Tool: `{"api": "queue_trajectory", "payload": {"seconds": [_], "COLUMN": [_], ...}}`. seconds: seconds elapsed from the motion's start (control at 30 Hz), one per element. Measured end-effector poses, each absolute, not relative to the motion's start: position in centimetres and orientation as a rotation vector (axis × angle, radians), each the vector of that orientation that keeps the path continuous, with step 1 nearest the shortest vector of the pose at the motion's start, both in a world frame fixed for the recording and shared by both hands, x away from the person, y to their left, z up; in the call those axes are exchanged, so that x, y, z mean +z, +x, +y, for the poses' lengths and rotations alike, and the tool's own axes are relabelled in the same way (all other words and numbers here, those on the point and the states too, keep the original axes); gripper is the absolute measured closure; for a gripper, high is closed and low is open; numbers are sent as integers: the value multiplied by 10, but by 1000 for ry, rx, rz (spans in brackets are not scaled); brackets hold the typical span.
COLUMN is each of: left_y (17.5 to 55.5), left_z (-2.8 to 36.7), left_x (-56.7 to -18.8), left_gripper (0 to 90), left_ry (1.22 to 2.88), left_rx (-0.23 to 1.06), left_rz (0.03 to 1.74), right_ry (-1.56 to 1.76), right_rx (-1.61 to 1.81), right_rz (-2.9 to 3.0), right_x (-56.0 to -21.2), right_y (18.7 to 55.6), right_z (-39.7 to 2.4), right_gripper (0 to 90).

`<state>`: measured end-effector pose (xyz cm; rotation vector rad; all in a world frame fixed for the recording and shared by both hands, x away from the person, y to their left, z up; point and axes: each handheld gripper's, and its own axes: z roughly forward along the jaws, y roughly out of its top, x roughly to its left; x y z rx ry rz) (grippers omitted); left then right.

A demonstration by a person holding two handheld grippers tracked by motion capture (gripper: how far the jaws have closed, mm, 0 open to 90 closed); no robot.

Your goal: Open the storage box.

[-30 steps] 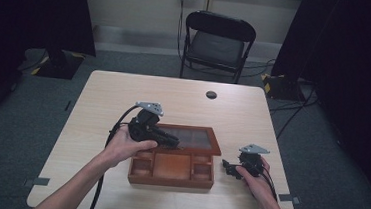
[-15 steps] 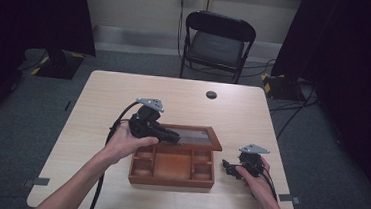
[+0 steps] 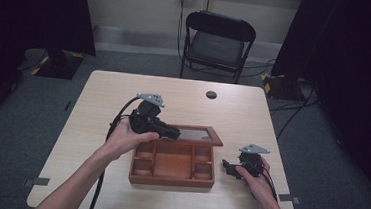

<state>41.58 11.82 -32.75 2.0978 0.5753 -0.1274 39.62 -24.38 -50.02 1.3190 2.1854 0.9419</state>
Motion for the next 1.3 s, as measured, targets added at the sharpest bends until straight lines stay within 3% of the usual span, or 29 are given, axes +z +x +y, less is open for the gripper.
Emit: {"api": "queue_trajectory", "payload": {"seconds": [1.3], "left_y": [419], "left_z": [119], "left_x": [-320], "left_gripper": [820], "left_ry": [2070], "left_rx": [-63], "left_rz": [585], "right_ry": [1317], "right_rx": [942], "right_rz": [2188], "right_x": [-500], "right_y": [396], "right_z": [-244], "right_gripper": [120]}}
